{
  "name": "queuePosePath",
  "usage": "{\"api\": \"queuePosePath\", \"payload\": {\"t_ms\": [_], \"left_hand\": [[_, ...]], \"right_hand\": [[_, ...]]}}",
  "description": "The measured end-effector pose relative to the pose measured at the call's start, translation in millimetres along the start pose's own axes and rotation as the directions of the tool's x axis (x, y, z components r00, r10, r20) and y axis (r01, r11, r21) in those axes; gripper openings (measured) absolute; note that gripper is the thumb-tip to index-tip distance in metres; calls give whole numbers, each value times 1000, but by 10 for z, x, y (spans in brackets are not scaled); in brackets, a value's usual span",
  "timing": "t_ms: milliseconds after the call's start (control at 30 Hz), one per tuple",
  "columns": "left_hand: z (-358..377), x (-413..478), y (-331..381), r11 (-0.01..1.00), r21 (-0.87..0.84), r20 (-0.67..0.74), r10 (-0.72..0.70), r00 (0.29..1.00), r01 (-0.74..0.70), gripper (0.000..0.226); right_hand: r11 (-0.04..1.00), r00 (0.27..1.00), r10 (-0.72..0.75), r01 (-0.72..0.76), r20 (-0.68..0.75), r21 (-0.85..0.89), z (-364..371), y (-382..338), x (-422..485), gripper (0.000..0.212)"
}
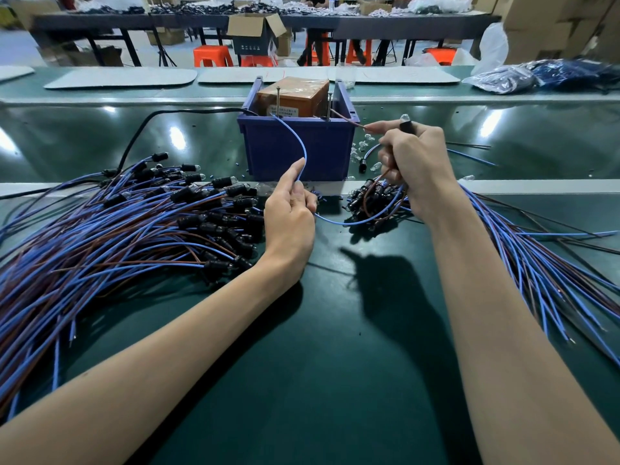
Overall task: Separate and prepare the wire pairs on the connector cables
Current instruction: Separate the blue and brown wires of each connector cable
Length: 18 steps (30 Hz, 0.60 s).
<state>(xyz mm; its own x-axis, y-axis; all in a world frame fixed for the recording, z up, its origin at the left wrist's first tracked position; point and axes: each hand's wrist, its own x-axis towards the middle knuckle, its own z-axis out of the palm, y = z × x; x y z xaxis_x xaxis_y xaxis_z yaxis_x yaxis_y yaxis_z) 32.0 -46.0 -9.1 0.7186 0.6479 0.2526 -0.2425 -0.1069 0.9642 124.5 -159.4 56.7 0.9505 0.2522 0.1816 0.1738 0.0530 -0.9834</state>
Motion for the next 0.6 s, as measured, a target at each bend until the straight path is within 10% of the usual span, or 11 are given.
{"api": "queuePosePath", "payload": {"t_ms": [600], "left_hand": [[4,18,-37,996,51,11,76,997,-76,50]], "right_hand": [[1000,1000,-18,19,9,-18,-13,35,26,24]]}}
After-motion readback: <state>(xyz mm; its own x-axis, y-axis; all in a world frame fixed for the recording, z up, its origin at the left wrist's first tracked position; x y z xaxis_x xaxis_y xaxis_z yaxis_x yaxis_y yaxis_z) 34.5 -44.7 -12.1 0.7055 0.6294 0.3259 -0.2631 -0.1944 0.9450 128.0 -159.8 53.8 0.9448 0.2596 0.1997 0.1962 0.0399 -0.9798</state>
